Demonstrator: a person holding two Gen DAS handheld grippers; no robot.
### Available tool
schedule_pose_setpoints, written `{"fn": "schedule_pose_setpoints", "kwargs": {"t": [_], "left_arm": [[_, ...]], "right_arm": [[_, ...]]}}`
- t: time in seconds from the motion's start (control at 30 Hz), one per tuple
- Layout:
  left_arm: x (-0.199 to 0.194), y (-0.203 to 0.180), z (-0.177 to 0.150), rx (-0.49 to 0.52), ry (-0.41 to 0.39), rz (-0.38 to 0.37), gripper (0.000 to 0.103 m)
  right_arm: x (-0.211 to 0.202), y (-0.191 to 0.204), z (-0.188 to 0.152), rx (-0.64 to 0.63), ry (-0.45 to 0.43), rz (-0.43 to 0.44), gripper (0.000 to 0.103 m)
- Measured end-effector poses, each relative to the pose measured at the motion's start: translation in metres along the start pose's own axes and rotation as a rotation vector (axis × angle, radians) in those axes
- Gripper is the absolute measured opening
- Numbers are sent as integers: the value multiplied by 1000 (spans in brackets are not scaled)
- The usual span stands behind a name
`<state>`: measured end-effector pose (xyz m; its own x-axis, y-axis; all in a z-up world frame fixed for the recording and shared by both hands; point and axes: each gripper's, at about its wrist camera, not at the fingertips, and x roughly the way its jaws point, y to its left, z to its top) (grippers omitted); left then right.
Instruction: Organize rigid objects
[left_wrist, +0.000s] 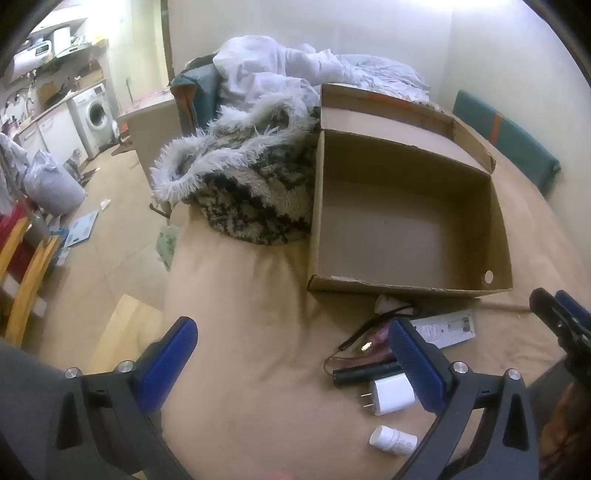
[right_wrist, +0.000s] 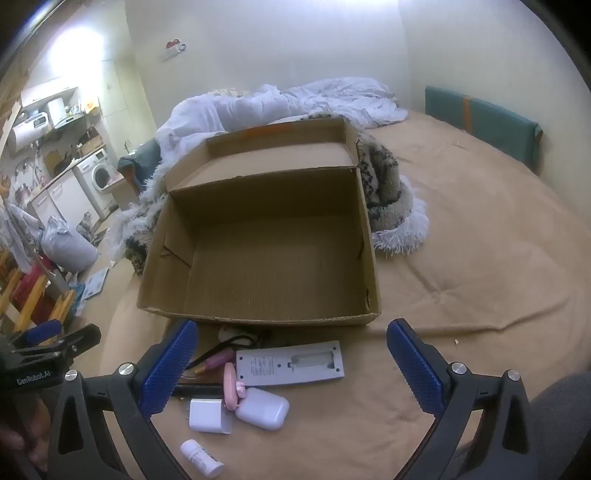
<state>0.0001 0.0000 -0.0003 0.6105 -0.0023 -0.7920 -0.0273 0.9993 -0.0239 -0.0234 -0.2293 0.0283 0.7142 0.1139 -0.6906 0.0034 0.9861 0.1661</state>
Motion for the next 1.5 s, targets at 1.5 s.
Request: {"fn": "schedule_pose_setpoints", "kwargs": {"t": [1.5], "left_arm": [[-3,0,2,6,-15,4,103]], "right_arm": [[0,-2,1,6,-6,6,103]]}}
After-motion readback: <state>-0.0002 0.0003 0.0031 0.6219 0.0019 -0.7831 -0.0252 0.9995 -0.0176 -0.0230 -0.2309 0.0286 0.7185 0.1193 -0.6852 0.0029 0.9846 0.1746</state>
